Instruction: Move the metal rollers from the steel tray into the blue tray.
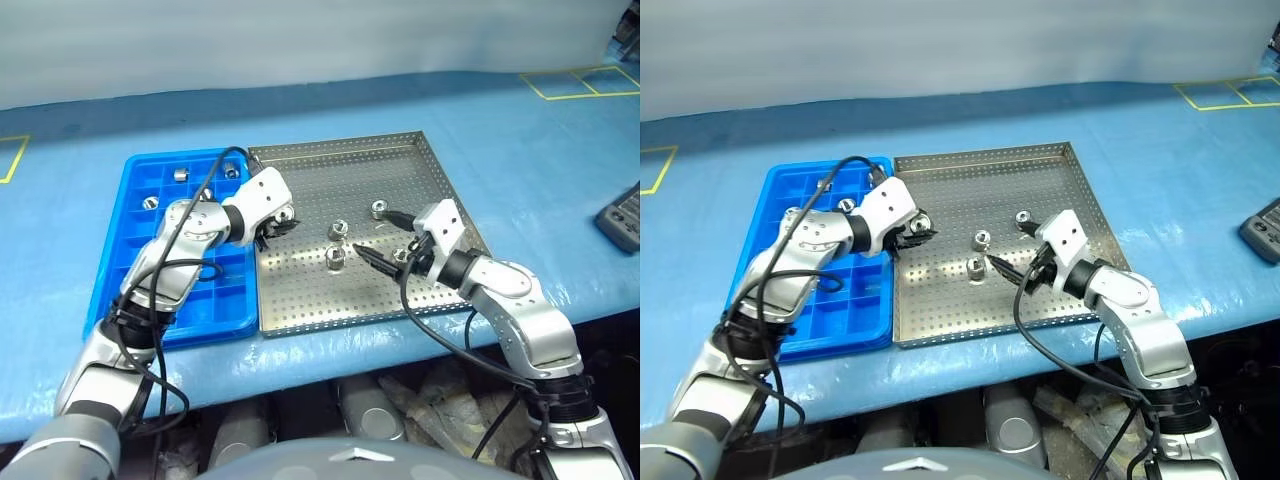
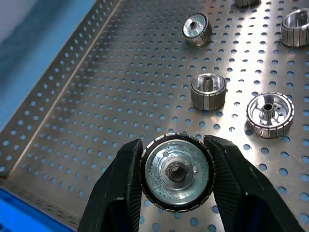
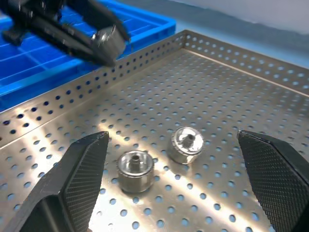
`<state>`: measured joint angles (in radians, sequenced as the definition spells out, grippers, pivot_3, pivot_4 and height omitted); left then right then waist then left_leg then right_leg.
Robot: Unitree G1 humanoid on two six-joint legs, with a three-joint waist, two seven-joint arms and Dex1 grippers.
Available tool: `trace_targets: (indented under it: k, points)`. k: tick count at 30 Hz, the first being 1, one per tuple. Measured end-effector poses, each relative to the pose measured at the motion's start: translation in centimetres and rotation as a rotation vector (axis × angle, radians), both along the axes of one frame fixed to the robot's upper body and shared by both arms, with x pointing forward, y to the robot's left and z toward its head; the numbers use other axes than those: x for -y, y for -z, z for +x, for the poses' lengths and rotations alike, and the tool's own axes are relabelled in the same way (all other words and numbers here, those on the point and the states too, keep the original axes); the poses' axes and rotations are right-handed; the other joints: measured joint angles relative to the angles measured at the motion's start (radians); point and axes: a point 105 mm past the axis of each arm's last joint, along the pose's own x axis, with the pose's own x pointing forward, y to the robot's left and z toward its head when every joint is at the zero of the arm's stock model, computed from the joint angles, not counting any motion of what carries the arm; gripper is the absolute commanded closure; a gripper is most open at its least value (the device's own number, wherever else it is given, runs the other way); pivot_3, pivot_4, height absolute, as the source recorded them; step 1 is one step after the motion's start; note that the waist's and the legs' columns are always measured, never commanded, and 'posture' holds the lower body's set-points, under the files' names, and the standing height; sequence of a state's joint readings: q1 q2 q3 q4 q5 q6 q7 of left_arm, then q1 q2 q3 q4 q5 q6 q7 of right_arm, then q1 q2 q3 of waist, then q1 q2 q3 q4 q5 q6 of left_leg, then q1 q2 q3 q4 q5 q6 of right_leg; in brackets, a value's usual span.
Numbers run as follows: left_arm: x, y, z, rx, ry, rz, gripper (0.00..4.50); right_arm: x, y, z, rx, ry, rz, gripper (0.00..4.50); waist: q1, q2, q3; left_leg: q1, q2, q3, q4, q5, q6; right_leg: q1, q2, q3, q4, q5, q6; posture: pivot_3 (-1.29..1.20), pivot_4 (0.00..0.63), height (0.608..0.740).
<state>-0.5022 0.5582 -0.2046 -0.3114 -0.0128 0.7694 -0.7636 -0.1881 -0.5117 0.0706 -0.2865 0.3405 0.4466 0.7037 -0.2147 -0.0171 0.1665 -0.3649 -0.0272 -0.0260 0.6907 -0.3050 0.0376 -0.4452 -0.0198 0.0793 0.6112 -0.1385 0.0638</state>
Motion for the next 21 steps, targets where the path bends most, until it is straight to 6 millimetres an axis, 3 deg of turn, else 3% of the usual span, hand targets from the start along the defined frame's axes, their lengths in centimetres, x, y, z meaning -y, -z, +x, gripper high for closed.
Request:
trace_targets:
  k: [5,8,11,16,21]
  points:
    - [-5.7,-1.3,-1.2,0.077,-0.225,0.006,2.80,-0.9,-0.1,0.8,0.002,-0.060,-0.028,0.00,0.028,0.000,0.000,0.000,0.000,-0.001,0.000,0.001,-0.001,0.000,0.000,-0.002,0.000,-0.001,0.001,-0.09,0.150,0.740]
    - [-10.3,-1.4,-1.9,0.111,-0.455,0.001,2.80,-1.7,0.1,0.7,-0.002,-0.110,-0.045,0.00,0.058,0.000,0.000,0.000,0.000,-0.002,0.000,0.000,-0.001,0.000,-0.001,-0.003,0.000,0.000,0.000,-0.07,0.150,0.740]
    - [-12.8,-1.5,-2.6,0.132,-0.621,-0.041,2.80,-1.8,-0.1,0.8,0.006,-0.120,-0.051,0.00,0.095,-0.001,0.000,-0.001,-0.001,-0.004,0.000,0.000,-0.001,0.001,-0.002,-0.005,-0.001,0.000,-0.001,-0.04,0.150,0.740]
    - [-14.3,-0.4,-3.4,0.120,-0.792,-0.096,2.80,-2.1,-0.3,0.6,0.011,-0.148,-0.053,0.00,0.156,-0.001,0.000,-0.002,-0.002,-0.008,0.000,0.001,-0.001,0.001,-0.004,-0.009,-0.001,0.000,-0.002,-0.02,0.150,0.740]
    - [-14.4,0.7,-3.0,0.097,-0.857,-0.124,2.80,-2.3,-0.8,0.8,0.028,-0.160,-0.057,0.00,0.178,-0.001,0.000,-0.002,-0.003,-0.009,0.000,0.001,-0.003,0.002,-0.005,-0.010,-0.001,0.000,-0.002,-0.03,0.150,0.740]
